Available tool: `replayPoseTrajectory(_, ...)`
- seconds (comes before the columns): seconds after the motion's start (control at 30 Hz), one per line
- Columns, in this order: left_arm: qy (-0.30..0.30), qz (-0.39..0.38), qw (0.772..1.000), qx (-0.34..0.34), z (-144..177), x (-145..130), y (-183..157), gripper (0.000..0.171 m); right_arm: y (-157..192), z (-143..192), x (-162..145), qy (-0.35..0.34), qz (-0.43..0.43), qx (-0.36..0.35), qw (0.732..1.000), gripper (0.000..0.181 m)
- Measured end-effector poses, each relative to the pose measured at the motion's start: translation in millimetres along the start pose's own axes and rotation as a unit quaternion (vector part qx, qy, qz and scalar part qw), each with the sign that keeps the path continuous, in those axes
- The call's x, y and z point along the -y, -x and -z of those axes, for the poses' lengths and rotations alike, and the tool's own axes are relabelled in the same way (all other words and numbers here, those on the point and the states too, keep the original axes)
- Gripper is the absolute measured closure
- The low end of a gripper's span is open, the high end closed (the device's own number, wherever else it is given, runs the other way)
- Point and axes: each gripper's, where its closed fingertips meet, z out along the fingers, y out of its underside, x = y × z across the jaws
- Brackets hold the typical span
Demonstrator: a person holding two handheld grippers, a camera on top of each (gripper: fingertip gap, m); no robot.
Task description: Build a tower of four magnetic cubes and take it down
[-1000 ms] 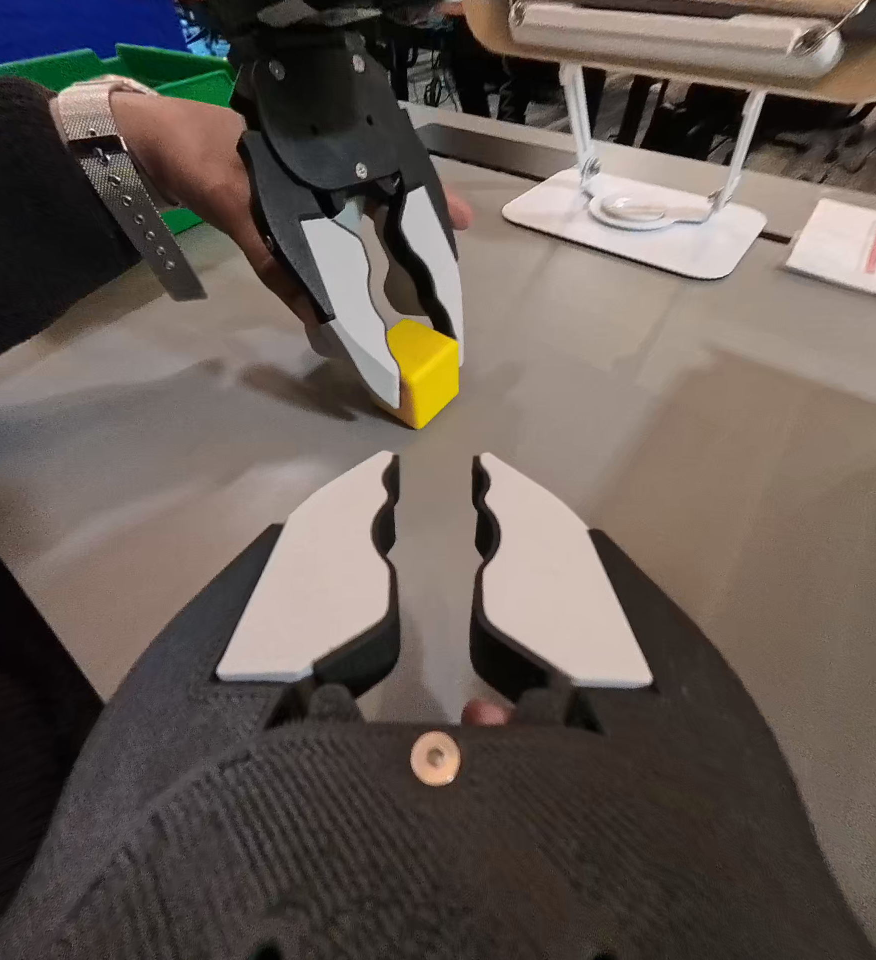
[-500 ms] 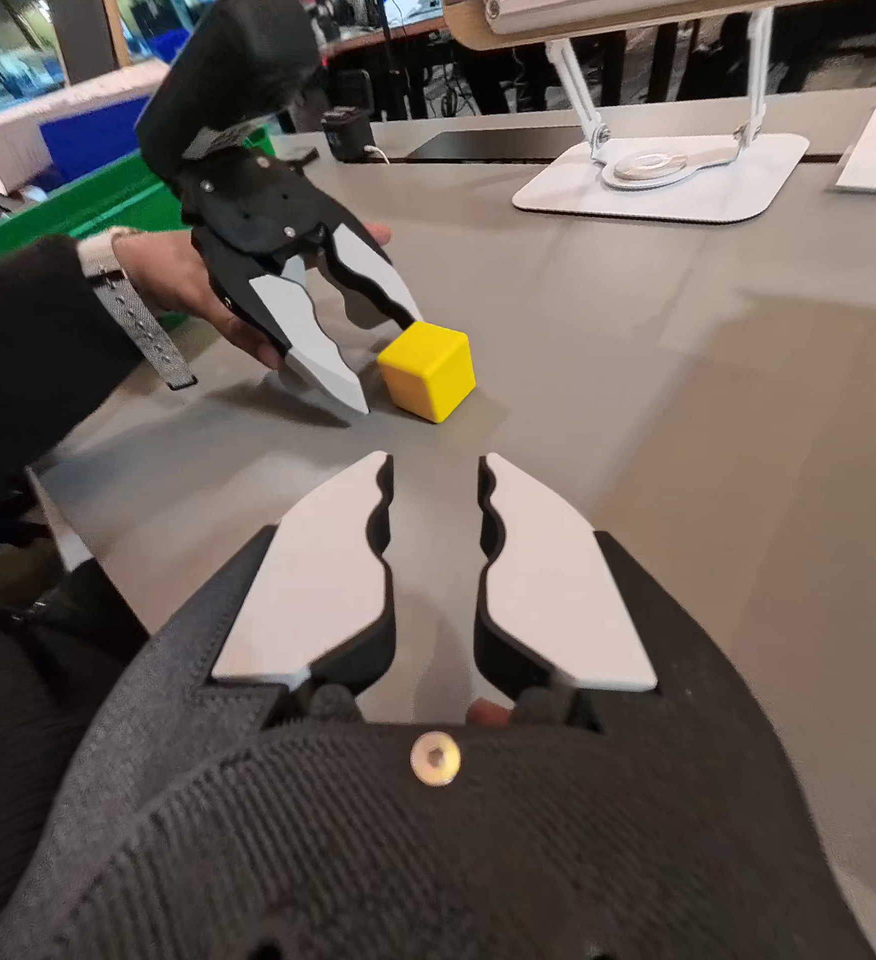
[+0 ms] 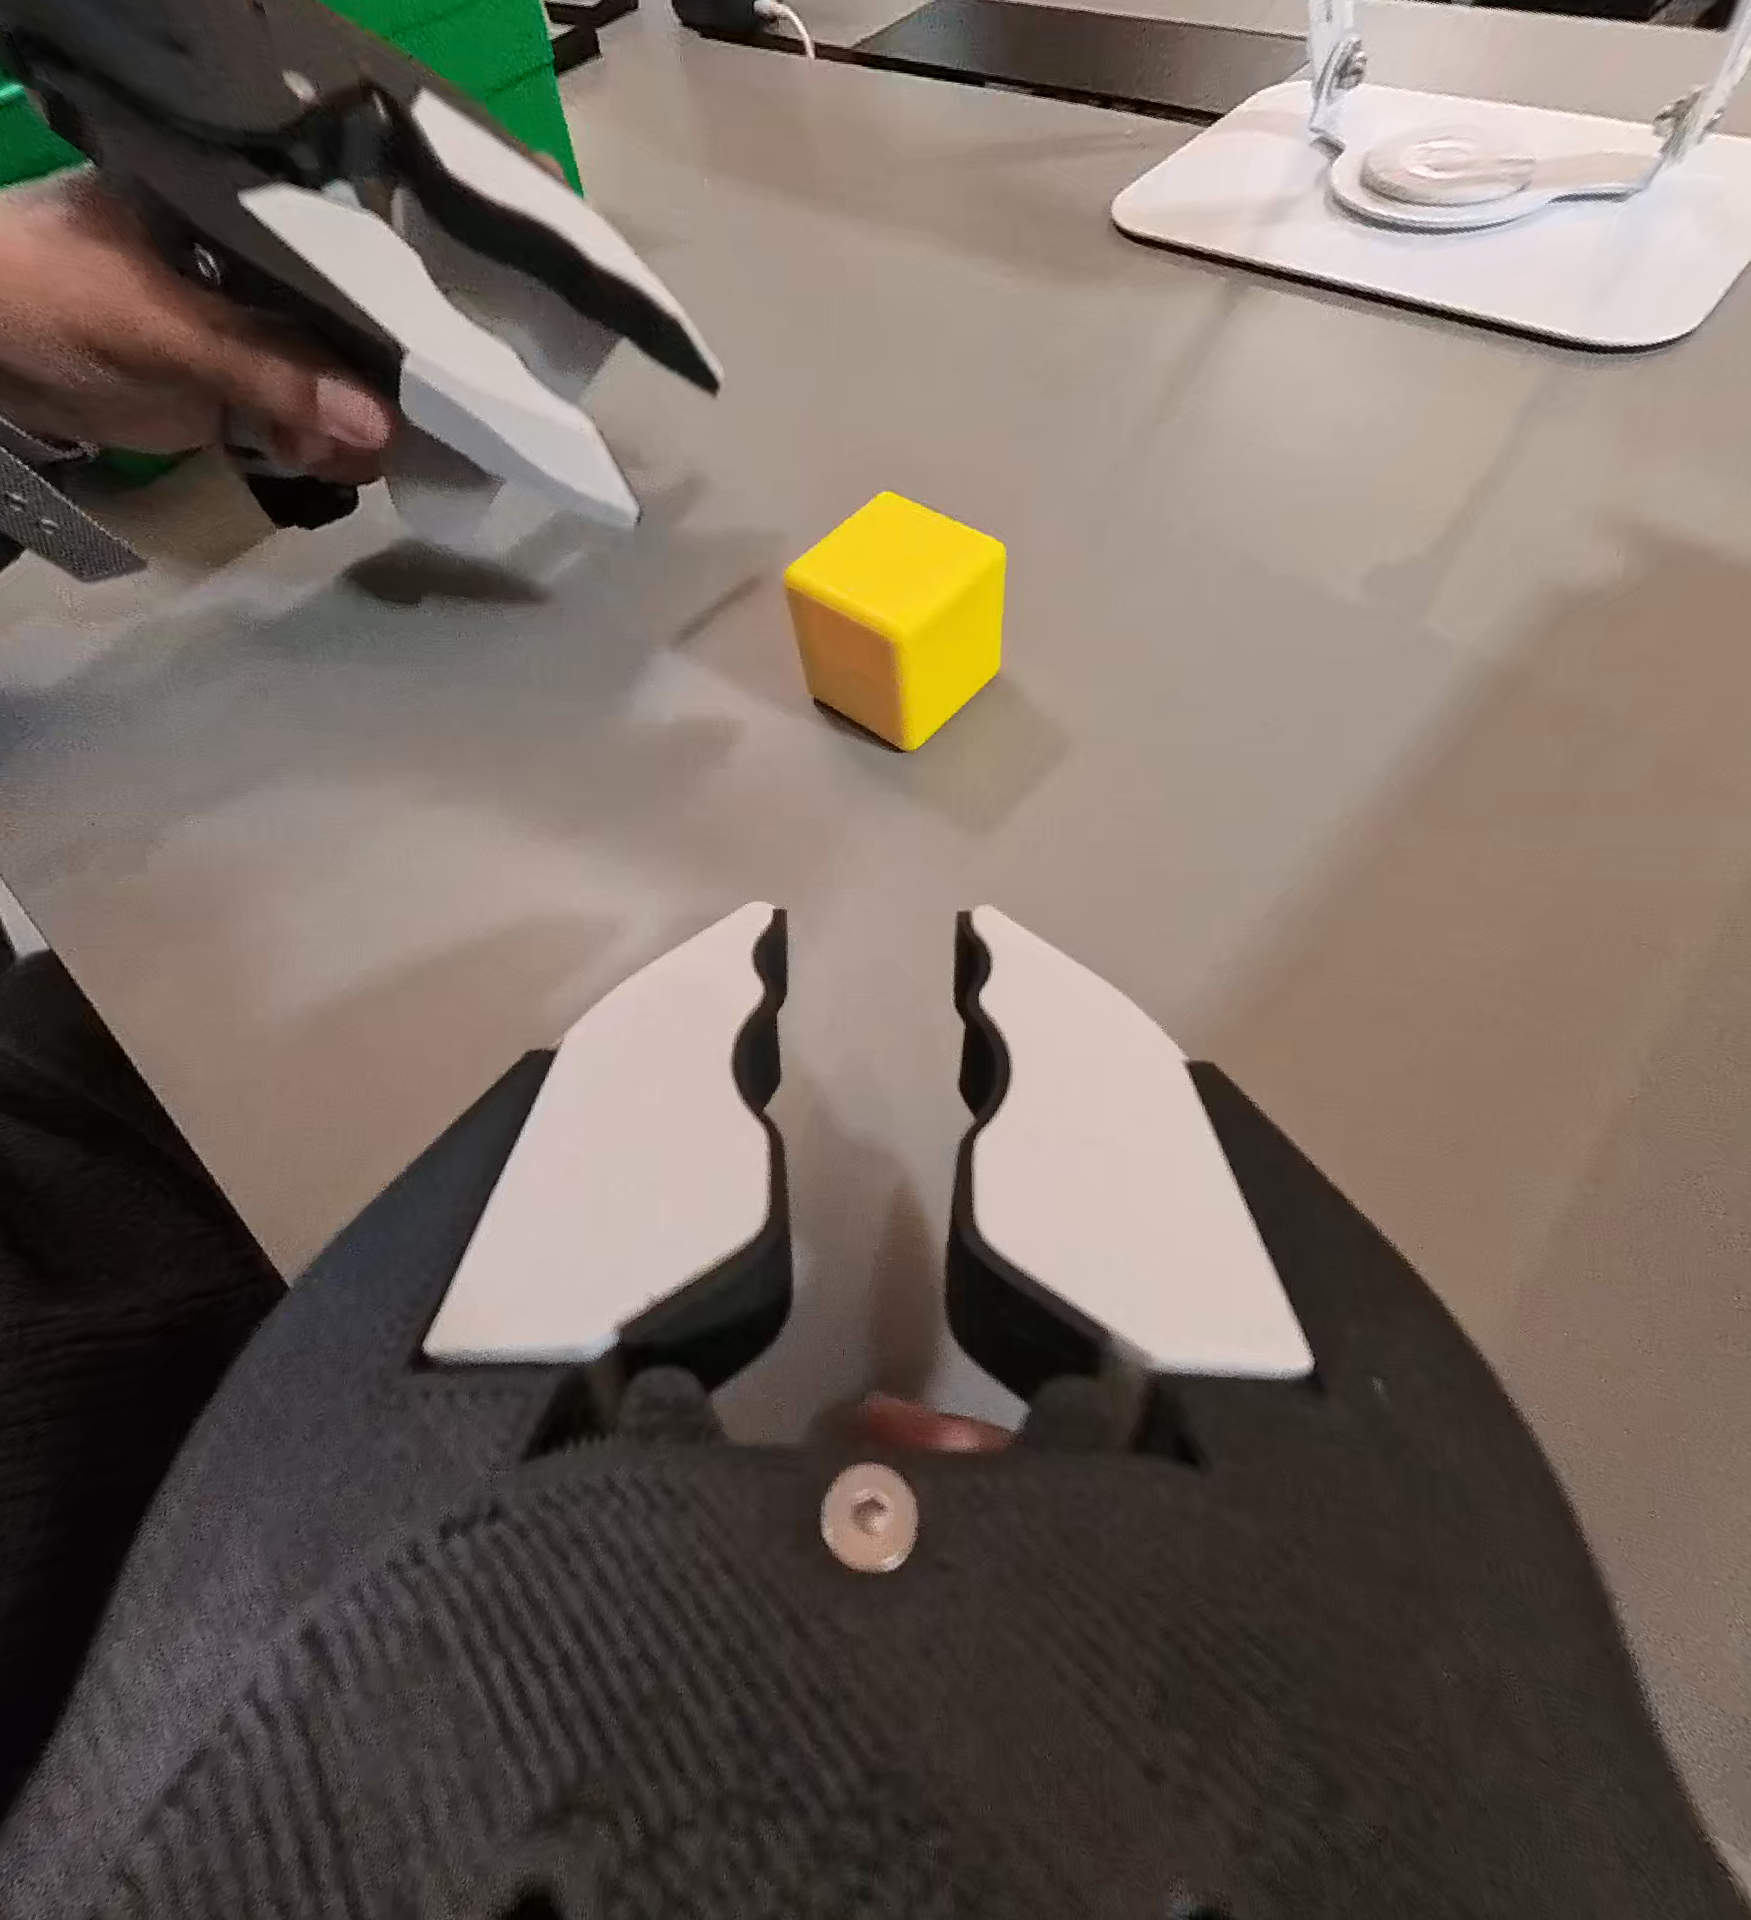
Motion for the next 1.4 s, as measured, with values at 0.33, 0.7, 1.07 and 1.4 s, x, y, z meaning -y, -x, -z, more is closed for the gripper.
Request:
replayPoseTrajectory(0.33, -0.189, 0.097, 0.972, 0.095, 135.2, 57.3, 3.1, 0.1, 35.6, -34.6, 28.8, -0.015, 0.046, 0.091, 0.995, 0.151)
replayPoseTrajectory(0.7, -0.151, 0.27, 0.839, 0.447, 274.3, -103.4, 145.4, 0.108, 58.4, -52.4, 35.7, -0.006, 0.043, 0.142, 0.989, 0.151)
replayPoseTrajectory(1.07, -0.044, 0.259, 0.872, 0.412, 233.2, -114.5, 154.5, 0.097, 48.4, -44.6, 26.3, 0.0, 0.034, 0.119, 0.992, 0.151)
replayPoseTrajectory(1.4, 0.05, 0.205, 0.853, 0.478, 224.7, -112.1, 184.4, 0.1, 25.9, -20.2, 16.3, -0.009, -0.012, 0.079, 0.997, 0.151)
